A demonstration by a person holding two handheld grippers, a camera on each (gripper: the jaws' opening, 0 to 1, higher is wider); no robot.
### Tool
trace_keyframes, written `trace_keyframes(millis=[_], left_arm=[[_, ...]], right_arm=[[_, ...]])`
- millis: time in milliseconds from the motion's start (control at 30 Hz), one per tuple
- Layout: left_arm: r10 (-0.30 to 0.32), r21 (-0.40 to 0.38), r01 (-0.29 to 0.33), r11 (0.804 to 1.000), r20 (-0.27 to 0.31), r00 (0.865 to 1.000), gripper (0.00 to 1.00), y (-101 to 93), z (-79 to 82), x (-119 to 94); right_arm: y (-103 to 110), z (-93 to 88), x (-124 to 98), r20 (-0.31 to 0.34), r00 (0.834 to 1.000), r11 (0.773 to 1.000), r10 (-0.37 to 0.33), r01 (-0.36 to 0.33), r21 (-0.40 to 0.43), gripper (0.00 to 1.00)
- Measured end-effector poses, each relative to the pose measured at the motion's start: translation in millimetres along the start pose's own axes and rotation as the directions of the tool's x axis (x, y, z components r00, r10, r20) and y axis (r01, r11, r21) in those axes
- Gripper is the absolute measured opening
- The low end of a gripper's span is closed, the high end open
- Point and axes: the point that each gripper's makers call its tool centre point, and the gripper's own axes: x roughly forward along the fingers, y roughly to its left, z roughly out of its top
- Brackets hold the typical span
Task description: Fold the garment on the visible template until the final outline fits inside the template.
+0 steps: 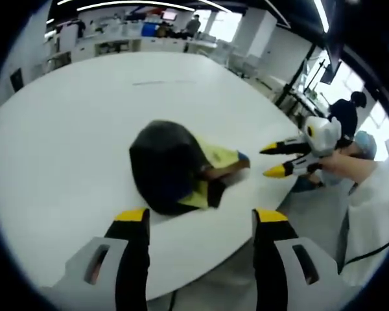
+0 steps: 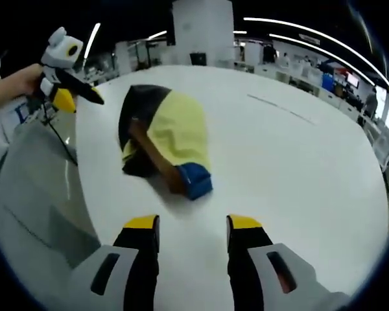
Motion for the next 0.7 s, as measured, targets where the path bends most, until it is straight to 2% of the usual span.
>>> trace_keyframes(millis=[500, 700], left_arm=[[0.000, -0.001, 0.000, 1.000, -0.012, 1.000, 0.58, -1.9, -2.5, 5], [0.007, -0.004, -0.007, 1.000, -0.019, 1.000, 0.58, 0.2, -3.3, 4]], right_arm=[[-7, 8.3, 18, 0.003, 1.000, 0.995, -0.020, 0.020, -0.102, 0.36], [-3, 8.5, 27, -0.013, 1.000, 0.990, -0.002, 0.000, -0.144, 0.35]])
